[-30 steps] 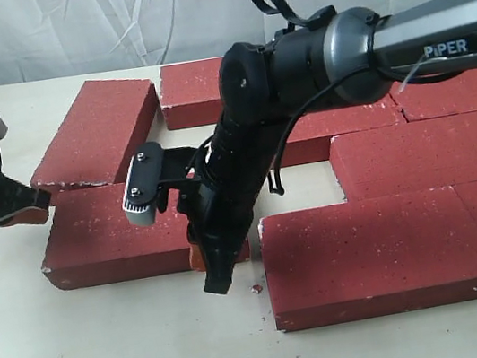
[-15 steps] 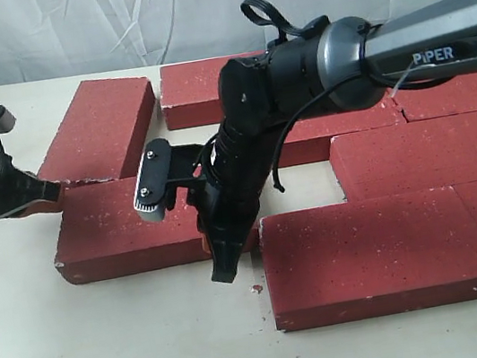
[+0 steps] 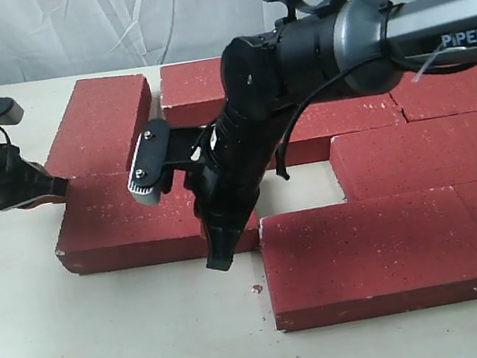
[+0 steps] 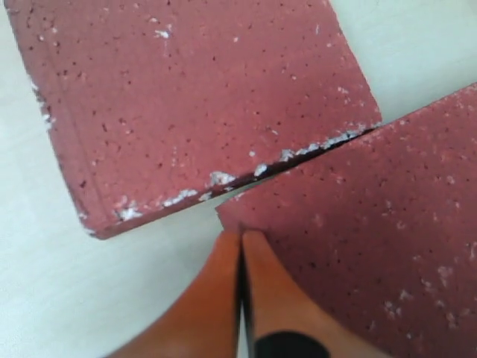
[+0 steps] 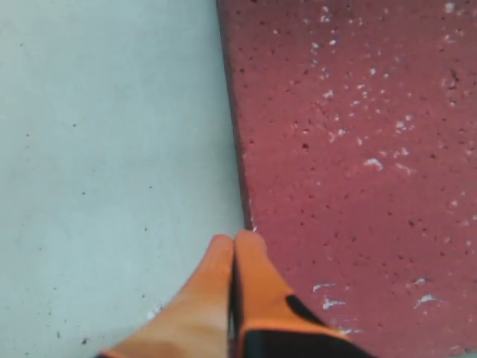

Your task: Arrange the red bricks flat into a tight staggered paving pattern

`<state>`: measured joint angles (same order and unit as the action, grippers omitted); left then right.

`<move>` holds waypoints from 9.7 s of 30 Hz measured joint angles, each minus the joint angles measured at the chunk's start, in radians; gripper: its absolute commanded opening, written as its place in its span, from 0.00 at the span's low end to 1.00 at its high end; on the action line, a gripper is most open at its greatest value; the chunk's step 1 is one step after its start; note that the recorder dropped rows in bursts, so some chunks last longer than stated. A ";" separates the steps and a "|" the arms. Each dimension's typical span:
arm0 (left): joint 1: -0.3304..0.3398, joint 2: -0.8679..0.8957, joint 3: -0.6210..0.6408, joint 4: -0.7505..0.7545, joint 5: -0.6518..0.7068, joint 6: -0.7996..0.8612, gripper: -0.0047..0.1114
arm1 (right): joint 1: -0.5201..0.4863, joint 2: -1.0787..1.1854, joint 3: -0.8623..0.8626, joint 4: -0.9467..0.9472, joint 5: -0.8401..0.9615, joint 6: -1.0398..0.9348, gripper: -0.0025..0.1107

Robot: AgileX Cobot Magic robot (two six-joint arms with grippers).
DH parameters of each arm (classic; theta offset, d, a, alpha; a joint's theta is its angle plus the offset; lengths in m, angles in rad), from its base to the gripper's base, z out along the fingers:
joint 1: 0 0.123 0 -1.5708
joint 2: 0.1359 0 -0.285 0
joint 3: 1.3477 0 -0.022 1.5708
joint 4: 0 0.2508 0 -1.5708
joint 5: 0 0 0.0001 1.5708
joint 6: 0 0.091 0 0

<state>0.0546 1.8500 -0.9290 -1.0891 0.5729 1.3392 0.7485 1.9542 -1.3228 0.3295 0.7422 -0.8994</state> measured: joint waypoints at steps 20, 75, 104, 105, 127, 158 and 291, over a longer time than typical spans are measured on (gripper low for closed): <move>0.092 -0.068 0.022 0.220 0.067 -0.229 0.04 | 0.020 0.019 0.000 0.109 0.052 -0.031 0.02; -0.048 0.058 -0.014 0.004 0.044 -0.019 0.04 | -0.215 -0.106 0.000 -0.162 0.011 0.306 0.02; -0.213 0.111 -0.054 -0.039 -0.056 0.003 0.04 | -0.235 -0.106 0.006 -0.199 -0.007 0.323 0.02; -0.217 0.120 -0.063 -0.039 -0.056 0.003 0.04 | -0.235 -0.106 0.006 -0.206 -0.007 0.325 0.02; -0.315 0.150 -0.097 -0.036 -0.044 0.003 0.04 | -0.325 -0.106 0.006 -0.189 -0.008 0.362 0.02; -0.235 0.033 -0.105 0.370 0.006 -0.360 0.04 | -0.325 -0.106 0.006 -0.165 -0.025 0.362 0.02; -0.187 0.764 -1.375 1.067 0.010 -1.017 0.04 | -0.325 -0.106 0.006 -0.022 -0.082 0.353 0.02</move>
<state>-0.1323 2.6139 -2.3039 -0.0219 0.5826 0.3222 0.4238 1.8480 -1.3166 0.3079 0.6598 -0.5462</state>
